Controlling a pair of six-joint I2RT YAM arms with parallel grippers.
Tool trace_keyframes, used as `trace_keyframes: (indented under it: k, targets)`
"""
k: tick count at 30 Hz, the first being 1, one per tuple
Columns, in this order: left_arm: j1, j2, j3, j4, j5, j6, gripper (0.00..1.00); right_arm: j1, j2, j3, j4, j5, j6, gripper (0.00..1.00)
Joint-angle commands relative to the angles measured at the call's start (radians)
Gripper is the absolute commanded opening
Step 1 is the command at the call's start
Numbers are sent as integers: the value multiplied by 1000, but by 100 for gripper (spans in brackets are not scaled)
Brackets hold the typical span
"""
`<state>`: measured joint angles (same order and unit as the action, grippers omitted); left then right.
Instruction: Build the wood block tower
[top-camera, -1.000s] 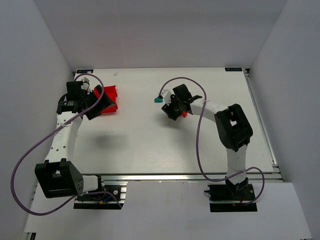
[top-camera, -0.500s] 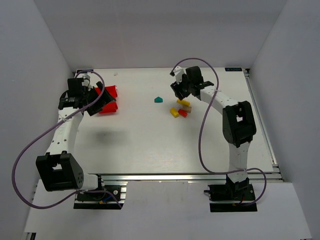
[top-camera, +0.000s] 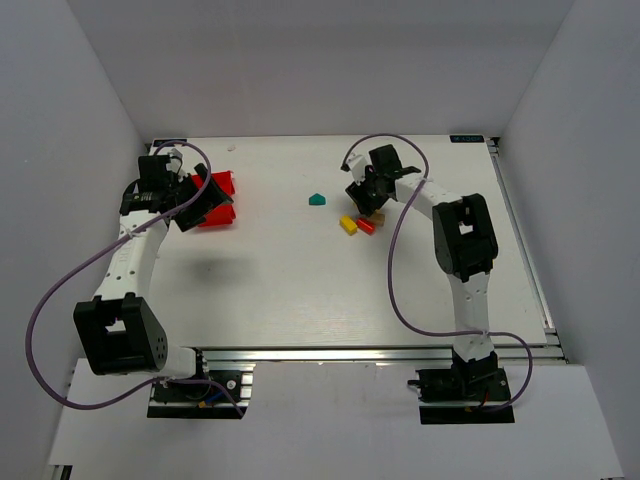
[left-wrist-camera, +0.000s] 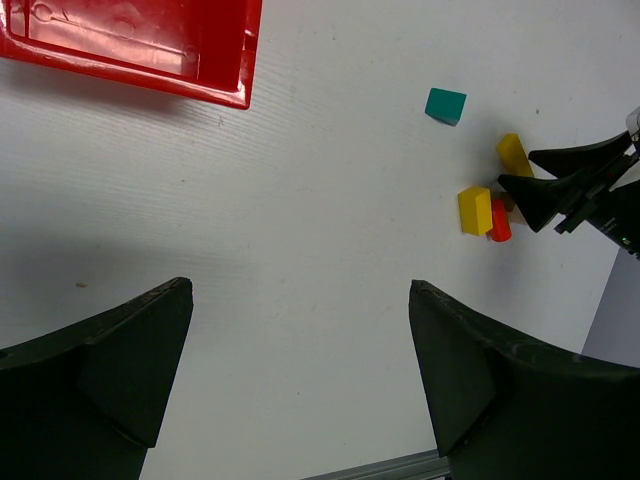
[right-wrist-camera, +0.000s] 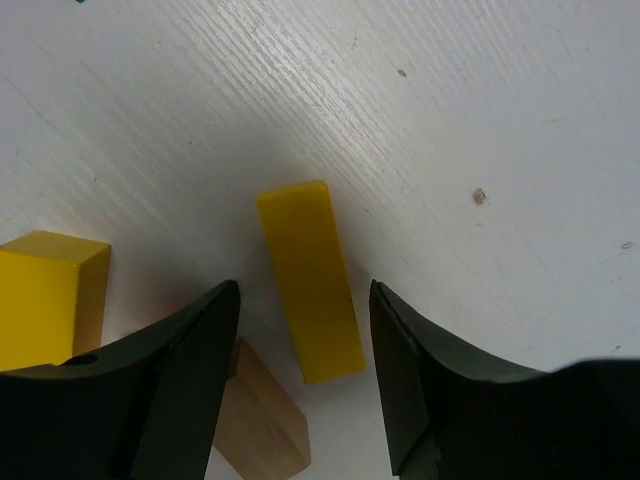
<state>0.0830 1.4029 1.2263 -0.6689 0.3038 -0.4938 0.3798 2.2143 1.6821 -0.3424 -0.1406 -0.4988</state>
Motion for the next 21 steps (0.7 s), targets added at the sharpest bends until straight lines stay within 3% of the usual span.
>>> trace_keyframes:
  k: [1, 9, 15, 21]
  targets:
    - [-2, -5, 35, 14, 3, 9, 98, -7, 15, 44, -27, 16, -17, 60]
    - [-2, 8, 32, 19, 8, 12, 98, -22, 18, 68, -6, -28, -3, 26]
    - [0, 11, 32, 28, 50, 17, 98, -19, -31, 97, 9, -106, -21, 20]
    - [-2, 5, 25, 48, 150, 29, 98, -12, -180, -13, 57, -340, -53, 19]
